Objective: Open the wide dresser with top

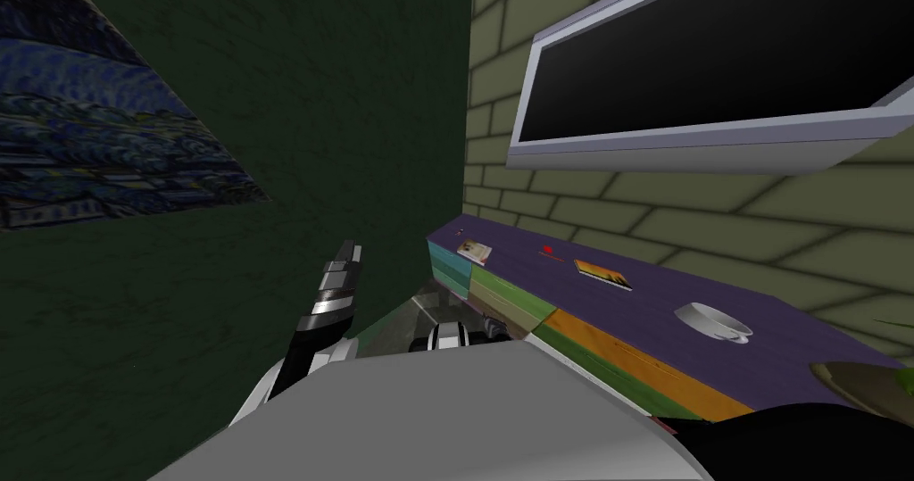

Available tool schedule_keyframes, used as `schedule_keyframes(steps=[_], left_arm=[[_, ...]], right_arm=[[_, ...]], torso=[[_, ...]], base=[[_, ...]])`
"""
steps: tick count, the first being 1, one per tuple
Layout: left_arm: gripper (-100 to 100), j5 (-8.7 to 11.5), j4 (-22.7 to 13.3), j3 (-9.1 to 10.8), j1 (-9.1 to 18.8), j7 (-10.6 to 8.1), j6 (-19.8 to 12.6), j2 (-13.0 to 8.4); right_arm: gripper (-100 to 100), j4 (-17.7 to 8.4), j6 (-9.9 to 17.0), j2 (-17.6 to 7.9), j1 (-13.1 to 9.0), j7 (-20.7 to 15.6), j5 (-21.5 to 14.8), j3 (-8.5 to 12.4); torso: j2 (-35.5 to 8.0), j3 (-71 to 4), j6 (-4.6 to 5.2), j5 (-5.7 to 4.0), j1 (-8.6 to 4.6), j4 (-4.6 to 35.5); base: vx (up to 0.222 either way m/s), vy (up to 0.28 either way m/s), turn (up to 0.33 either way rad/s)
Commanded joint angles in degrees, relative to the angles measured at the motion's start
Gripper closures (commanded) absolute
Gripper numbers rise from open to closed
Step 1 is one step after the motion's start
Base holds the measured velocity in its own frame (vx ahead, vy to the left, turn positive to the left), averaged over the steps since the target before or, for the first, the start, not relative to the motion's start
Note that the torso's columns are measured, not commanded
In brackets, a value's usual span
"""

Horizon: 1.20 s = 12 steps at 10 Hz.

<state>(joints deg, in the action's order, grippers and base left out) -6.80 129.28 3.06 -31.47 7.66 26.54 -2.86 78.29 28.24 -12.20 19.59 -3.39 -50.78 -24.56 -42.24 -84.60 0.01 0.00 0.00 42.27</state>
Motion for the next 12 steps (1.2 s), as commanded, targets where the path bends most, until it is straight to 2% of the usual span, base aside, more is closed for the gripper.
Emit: schedule_keyframes(steps=[1,2,3,4,5,6,7,8,9,10,11,12], left_arm=[[0,0.0,0.0,0.0,0.0,0.0,0.0,0.0],[0,0.0,0.0,-0.01,0.0,0.0,0.0,0.0],[0,0.0,0.0,0.0,0.0,0.0,0.0,0.0],[0,0.0,0.0,0.0,0.0,0.0,0.0,0.0],[0,0.0,0.0,0.0,0.0,0.0,0.0,0.0],[0,0.0,0.0,0.0,0.0,0.0,0.0,0.0],[0,0.0,0.0,0.0,0.0,0.0,0.0,0.0],[0,0.0,0.0,0.0,0.0,0.0,0.0,0.0],[0,0.0,0.0,0.0,0.0,0.0,0.0,0.0],[0,0.0,0.0,0.0,0.0,0.0,0.0,0.0],[0,0.0,0.0,0.0,0.0,0.0,0.0,0.0],[0,0.0,0.0,0.0,0.0,0.0,0.0,0.0]], right_arm=[[-100,-3.5,4.0,0.1,-0.7,-0.1,-3.6,-1.7],[-100,-3.9,5.6,0.1,-0.7,-0.1,-3.7,-1.7],[-100,-5.8,7.5,0.2,-1.3,-0.2,-5.8,-3.1],[-100,-7.0,8.9,0.2,-1.3,-0.2,-6.6,-3.1],[-100,-7.0,10.2,0.2,-1.3,-0.2,-6.6,-3.1],[-100,-9.0,12.2,0.3,-1.9,-0.4,-8.8,-4.5],[-100,-10.1,13.8,0.3,-1.9,-0.4,-9.4,-4.5],[-100,-10.1,14.3,0.3,-1.9,-0.4,-9.4,-4.5],[-100,-12.4,16.7,0.4,-2.5,-0.5,-11.9,-5.9],[-100,-13.1,18.1,0.4,-2.5,-0.5,-12.1,-5.9],[-100,-15.4,19.7,0.5,-3.1,-0.6,-14.4,-7.2],[-100,-16.0,21.3,0.5,-3.1,-0.6,-14.7,-7.2]], torso=[[-0.1,0.1,0.0,0.01,0.0,0.0],[0.0,0.0,-0.04,0.01,0.05,0.0],[0.0,0.0,0.0,0.01,0.01,0.0],[0.0,0.0,-0.03,0.0,0.02,0.0],[-0.1,0.0,0.01,0.0,-0.03,0.0],[-0.1,0.1,0.0,-0.01,-0.06,0.0],[-0.1,0.1,-0.04,-0.01,-0.01,0.0],[0.0,0.0,0.01,0.01,0.0,0.0],[-0.1,0.0,0.0,0.0,-0.01,0.0],[0.0,0.0,-0.03,0.0,0.03,0.0],[0.0,0.0,0.0,0.0,0.0,0.0],[0.0,0.0,-0.02,0.0,0.0,0.0]], base=[[0.053,0.022,0.148],[0.054,0.016,0.095],[0.067,0.021,0.162],[0.057,0.013,0.069],[0.023,-0.002,-0.026],[0.042,0.003,0.142],[0.051,0.005,0.075],[0.026,0.002,-0.025],[0.041,0.01,0.11],[0.046,0.005,0.074],[0.053,0.005,0.101],[0.047,0.004,0.045]])
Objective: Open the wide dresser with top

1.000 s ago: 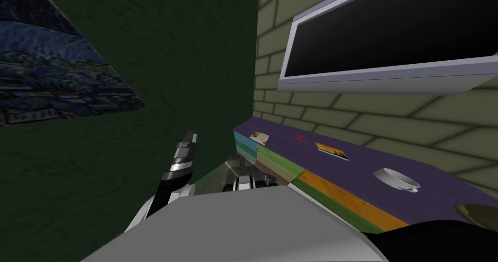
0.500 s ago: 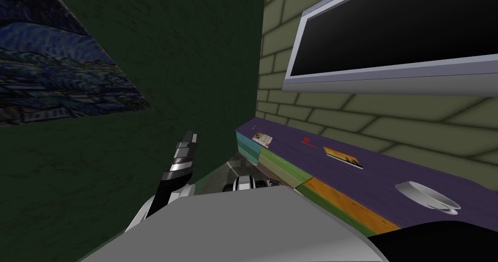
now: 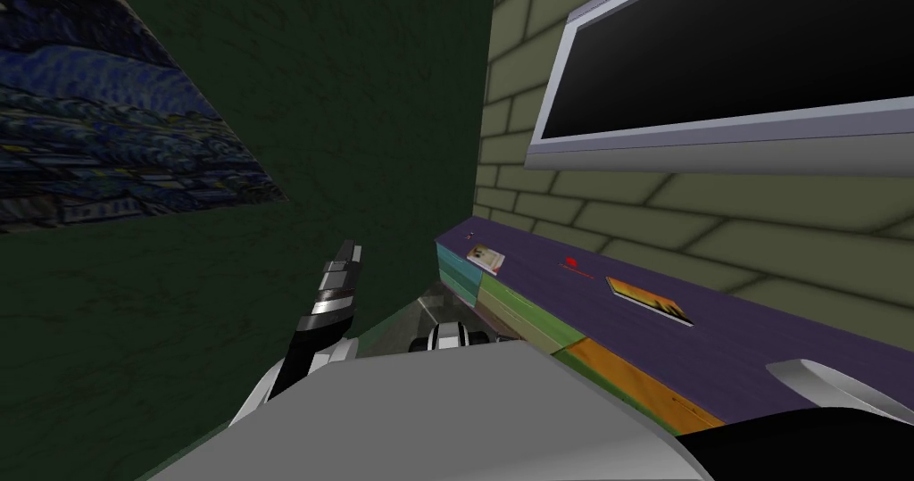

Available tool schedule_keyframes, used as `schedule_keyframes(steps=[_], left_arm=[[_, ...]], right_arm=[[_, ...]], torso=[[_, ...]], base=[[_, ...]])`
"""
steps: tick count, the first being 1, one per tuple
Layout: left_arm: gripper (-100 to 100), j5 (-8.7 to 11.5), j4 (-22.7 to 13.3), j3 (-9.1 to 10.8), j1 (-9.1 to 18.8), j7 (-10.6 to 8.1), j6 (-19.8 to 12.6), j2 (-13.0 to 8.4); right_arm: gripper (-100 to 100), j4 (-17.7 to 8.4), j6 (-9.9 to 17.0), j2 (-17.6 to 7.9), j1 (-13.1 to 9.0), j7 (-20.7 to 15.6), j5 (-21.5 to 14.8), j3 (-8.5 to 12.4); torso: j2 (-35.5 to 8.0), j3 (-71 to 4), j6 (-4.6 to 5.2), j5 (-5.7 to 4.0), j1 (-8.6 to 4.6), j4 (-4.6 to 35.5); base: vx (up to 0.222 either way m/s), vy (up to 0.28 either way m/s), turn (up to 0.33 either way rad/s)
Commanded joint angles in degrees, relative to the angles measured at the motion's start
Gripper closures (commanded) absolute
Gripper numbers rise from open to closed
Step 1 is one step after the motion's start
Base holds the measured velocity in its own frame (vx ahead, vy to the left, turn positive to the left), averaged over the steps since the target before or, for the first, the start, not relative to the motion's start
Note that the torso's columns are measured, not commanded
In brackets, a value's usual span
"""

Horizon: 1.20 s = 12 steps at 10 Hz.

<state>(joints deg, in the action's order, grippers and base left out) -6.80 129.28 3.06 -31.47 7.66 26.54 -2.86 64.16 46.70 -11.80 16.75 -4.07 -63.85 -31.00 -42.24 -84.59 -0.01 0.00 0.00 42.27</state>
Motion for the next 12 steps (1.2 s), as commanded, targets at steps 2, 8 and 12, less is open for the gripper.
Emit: schedule_keyframes(steps=[2,8,12], left_arm=[[0,0.0,0.0,0.0,0.0,0.0,0.0,0.0],[0,0.0,0.0,0.0,0.0,0.0,0.0,0.0],[0,0.0,0.0,0.0,0.0,0.0,0.0,0.0]], right_arm=[[-100,-4.0,6.0,0.3,-0.8,-0.1,-4.2,-2.0],[-100,-12.5,15.7,0.8,-2.6,-0.6,-10.8,-5.6],[-100,-16.9,22.3,1.0,-3.7,-0.9,-14.5,-7.6]], torso=[[-0.1,0.1,0.01,0.0,-0.02,0.0],[-0.1,0.0,0.02,0.01,0.01,0.0],[-0.1,0.0,0.01,0.01,0.0,0.0]], base=[[0.036,0.0,0.03],[0.047,-0.002,0.052],[0.041,-0.004,0.026]])
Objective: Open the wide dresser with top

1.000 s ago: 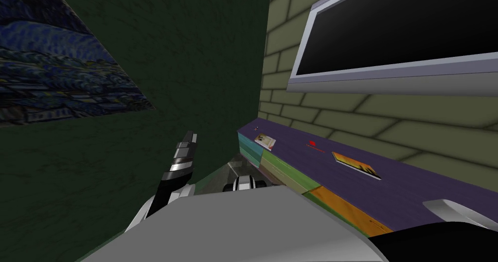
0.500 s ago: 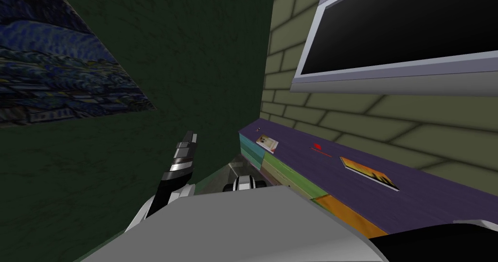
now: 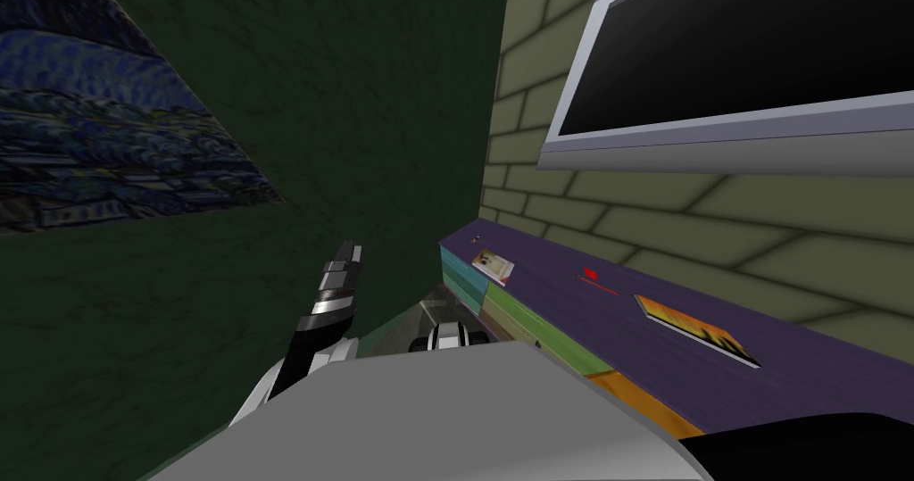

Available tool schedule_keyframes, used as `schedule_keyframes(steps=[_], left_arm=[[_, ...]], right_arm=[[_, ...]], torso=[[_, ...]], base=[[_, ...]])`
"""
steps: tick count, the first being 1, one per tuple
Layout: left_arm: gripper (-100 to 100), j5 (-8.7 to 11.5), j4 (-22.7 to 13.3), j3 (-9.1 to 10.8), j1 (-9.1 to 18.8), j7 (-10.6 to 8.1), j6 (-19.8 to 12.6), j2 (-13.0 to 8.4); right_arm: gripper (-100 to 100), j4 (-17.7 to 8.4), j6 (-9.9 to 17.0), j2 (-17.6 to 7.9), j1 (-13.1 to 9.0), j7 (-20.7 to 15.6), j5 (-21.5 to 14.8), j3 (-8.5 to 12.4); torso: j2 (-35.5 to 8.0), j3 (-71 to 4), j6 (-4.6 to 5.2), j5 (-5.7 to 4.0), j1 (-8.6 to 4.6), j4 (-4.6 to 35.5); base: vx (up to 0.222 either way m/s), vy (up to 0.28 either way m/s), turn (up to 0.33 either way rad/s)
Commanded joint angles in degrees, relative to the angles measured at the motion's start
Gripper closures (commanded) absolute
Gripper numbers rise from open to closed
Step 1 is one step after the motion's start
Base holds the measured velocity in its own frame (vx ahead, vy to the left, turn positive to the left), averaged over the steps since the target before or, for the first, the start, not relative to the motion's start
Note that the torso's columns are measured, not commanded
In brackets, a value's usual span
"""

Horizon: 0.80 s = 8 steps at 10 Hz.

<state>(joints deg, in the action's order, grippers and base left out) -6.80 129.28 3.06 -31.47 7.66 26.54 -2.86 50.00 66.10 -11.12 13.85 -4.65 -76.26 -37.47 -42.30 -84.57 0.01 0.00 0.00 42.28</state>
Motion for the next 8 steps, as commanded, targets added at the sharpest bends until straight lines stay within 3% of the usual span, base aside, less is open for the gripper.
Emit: schedule_keyframes(steps=[1,2,3,4,5,6,7,8], left_arm=[[0,0.0,0.0,0.0,0.0,0.0,0.0,0.0],[0,0.0,0.0,0.0,0.0,0.0,0.0,0.0],[0,0.0,0.0,0.0,0.0,0.0,0.0,0.0],[0,0.0,0.0,0.0,0.0,0.0,0.0,0.0],[0,0.0,0.0,0.0,0.0,0.0,0.0,0.0],[0,0.0,0.0,0.0,0.0,0.0,0.0,0.0],[0,0.0,0.0,0.0,0.0,0.0,0.0,0.0],[0,0.0,0.0,0.0,0.0,0.0,0.0,0.0]], right_arm=[[-100,-2.8,4.1,0.3,-0.8,-0.3,-2.1,-1.2],[-100,-4.8,5.9,0.4,-1.4,-0.5,-3.7,-2.1],[-100,-4.8,6.8,0.4,-1.4,-0.5,-3.7,-2.1],[-100,-6.7,8.9,0.4,-1.8,-0.6,-5.3,-3.0],[-100,-6.7,9.2,0.4,-1.8,-0.6,-5.3,-3.0],[-100,-8.4,11.5,0.4,-2.3,-0.7,-6.6,-3.8],[-100,-8.4,11.5,0.4,-2.3,-0.7,-6.6,-3.8],[-100,-9.9,13.5,0.4,-2.7,-0.9,-7.9,-4.5]], torso=[[0.0,0.0,-0.01,-0.01,-0.02,0.0],[0.0,0.0,0.0,0.0,0.0,0.0],[0.0,0.0,-0.01,0.0,0.02,0.0],[0.0,0.0,-0.01,0.0,0.01,0.0],[0.0,0.0,-0.01,-0.01,-0.01,0.0],[0.0,0.0,-0.01,-0.01,-0.01,0.0],[0.0,0.0,-0.01,0.0,0.01,0.0],[0.0,0.0,-0.01,0.0,0.02,0.0]], base=[[0.032,-0.006,0.018],[0.034,-0.001,0.021],[0.029,-0.003,0.011],[0.035,-0.01,0.014],[0.03,-0.007,0.01],[0.028,-0.004,0.01],[0.022,-0.003,0.003],[0.025,-0.007,0.003]])
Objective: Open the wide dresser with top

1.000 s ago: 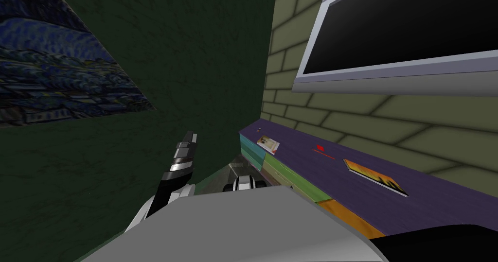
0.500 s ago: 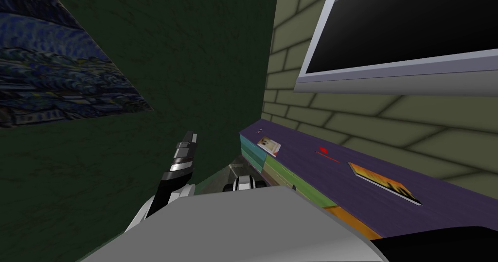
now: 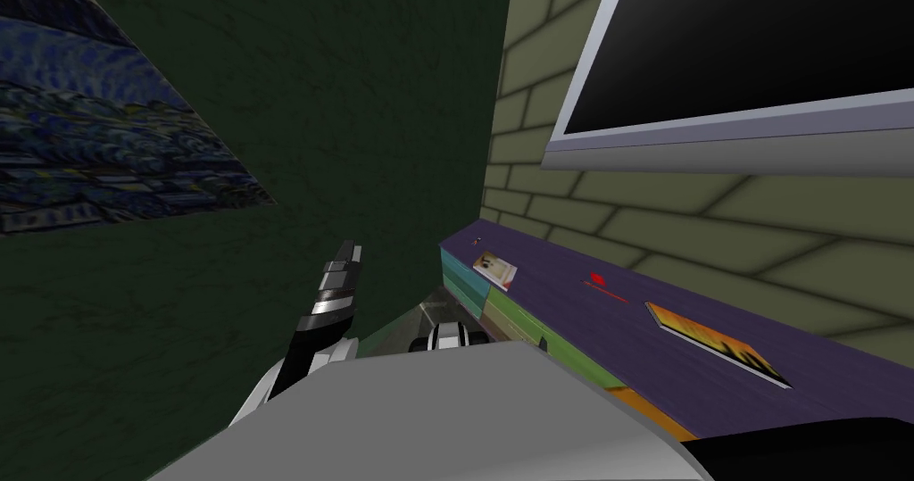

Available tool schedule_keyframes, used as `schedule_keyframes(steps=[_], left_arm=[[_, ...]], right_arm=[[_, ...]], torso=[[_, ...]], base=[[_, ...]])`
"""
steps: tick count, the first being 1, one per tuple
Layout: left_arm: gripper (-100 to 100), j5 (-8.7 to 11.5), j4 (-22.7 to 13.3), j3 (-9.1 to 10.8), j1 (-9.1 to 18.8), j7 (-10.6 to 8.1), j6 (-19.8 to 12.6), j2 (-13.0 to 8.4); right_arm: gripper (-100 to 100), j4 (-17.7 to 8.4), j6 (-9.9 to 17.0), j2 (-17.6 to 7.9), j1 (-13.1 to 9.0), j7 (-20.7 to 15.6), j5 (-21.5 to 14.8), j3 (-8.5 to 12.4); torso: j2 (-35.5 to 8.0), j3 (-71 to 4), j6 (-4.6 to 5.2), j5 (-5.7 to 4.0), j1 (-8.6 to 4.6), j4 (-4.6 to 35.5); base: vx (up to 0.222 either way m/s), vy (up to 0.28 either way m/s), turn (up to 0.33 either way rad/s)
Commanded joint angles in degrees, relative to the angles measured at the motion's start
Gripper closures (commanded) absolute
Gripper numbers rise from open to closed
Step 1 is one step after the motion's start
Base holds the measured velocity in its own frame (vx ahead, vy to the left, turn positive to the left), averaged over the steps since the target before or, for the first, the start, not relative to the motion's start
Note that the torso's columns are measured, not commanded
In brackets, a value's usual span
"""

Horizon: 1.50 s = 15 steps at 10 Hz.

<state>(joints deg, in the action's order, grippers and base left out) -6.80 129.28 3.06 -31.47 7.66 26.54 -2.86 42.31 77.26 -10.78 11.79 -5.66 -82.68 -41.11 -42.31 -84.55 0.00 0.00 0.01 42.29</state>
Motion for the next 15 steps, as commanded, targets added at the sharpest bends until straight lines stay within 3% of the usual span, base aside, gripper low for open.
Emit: schedule_keyframes(steps=[1,6,9,10,11,13,14,15], left_arm=[[0,0.0,0.0,0.0,0.0,0.0,0.0,0.0],[0,0.0,0.0,0.0,0.0,0.0,0.0,0.0],[0,0.0,0.0,0.0,0.0,0.0,0.0,0.0],[0,0.0,0.0,0.0,0.0,0.0,0.0,0.0],[0,0.0,0.0,0.0,0.0,0.0,0.0,0.0],[0,0.0,0.0,0.0,0.0,0.0,0.0,0.0],[0,0.0,0.0,0.0,0.0,0.0,0.0,0.0],[0,0.0,0.0,0.0,0.0,0.0,0.0,0.0]], right_arm=[[-100,-3.6,4.1,0.1,-1.1,0.0,-2.6,-1.5],[-100,-8.0,10.4,-0.3,-2.4,-0.4,-6.3,-3.8],[-100,-3.4,8.2,-2.4,-2.6,-3.3,-5.0,-2.8],[-100,-3.0,8.9,-2.1,-1.7,-3.0,-5.3,-3.2],[100,-4.3,8.7,-1.9,-2.4,-2.5,-5.3,-3.1],[100,-6.2,9.7,-0.9,-1.9,-1.0,-5.9,-3.5],[100,-4.9,9.1,-1.3,-1.7,-1.9,-5.7,-3.5],[-100,-3.2,8.9,-2.1,-1.6,-3.0,-5.6,-3.3]], torso=[[0.0,0.0,0.0,0.0,-0.02,0.0],[0.0,0.0,0.0,0.0,0.0,0.0],[0.0,0.0,-0.01,-0.02,-0.11,0.0],[0.1,0.0,-0.07,0.04,-0.25,0.1],[0.2,-0.1,-0.04,0.02,-0.22,0.0],[0.2,-0.1,0.0,0.0,-0.22,0.0],[0.0,-0.1,0.02,0.18,0.1,0.1],[0.0,0.0,0.0,0.09,0.08,0.0]], base=[[0.037,-0.014,0.004],[0.034,-0.01,-0.006],[0.007,-0.029,0.007],[-0.007,-0.008,0.001],[-0.006,0.001,-0.007],[0.001,0.025,-0.002],[0.006,0.009,-0.006],[-0.026,-0.001,-0.003]])
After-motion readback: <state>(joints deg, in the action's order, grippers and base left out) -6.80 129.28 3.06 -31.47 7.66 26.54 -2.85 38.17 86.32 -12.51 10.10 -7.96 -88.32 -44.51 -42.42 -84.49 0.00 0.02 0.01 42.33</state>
